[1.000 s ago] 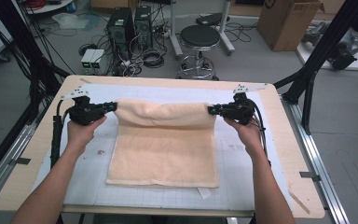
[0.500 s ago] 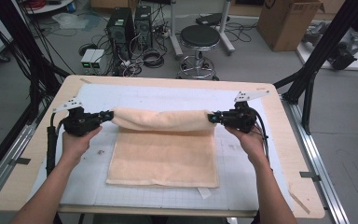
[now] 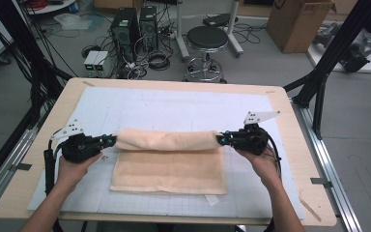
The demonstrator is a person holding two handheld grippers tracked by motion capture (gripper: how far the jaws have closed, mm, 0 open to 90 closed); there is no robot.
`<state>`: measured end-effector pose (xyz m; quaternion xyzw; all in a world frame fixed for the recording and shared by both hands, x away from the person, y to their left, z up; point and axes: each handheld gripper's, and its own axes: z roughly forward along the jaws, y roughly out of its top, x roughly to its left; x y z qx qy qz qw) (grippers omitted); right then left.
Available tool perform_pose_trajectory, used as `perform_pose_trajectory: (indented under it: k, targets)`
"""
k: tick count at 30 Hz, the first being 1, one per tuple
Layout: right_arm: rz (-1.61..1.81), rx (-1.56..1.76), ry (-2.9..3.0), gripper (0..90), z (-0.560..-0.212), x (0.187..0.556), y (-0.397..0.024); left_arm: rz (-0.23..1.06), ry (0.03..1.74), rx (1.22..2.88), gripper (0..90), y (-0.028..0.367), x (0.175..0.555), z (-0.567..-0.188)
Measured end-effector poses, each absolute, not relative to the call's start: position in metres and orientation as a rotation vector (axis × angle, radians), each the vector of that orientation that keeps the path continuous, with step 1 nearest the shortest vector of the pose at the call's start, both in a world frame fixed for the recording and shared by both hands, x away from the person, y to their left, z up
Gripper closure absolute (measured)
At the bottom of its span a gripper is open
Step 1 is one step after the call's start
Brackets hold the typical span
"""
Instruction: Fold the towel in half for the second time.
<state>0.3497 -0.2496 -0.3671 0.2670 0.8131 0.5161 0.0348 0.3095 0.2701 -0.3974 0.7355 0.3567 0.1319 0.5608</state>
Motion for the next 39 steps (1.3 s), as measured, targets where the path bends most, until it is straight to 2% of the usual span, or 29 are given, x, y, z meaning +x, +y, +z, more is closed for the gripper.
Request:
perform_pose_trajectory:
  k: [16,19,21,24,28,33,39]
  targets:
    - [1.473,0.799,2.606,80.8,-0.399,0.312,-0.251,0.251,0.818,1.852,85.6,0.273,0.269,-0.424]
    - [1.453,0.829,2.623,78.3,-0.407,0.307,-0.253,0.239,0.823,1.864,84.8,0.273,0.265,-0.430]
    - [1.432,0.841,2.634,74.0,-0.411,0.304,-0.254,0.220,0.830,1.872,81.1,0.273,0.263,-0.432]
    - [1.408,0.842,2.638,68.1,-0.414,0.300,-0.258,0.215,0.811,1.901,70.8,0.271,0.260,-0.432]
    - [1.390,0.845,2.622,61.1,-0.412,0.293,-0.263,0.211,0.799,1.909,52.0,0.266,0.254,-0.431]
    - [1.374,0.769,2.634,51.6,-0.412,0.288,-0.256,0.221,0.801,1.936,46.8,0.262,0.256,-0.432]
    - [1.332,0.686,2.698,49.9,-0.419,0.284,-0.242,0.230,0.791,1.908,44.6,0.268,0.252,-0.429]
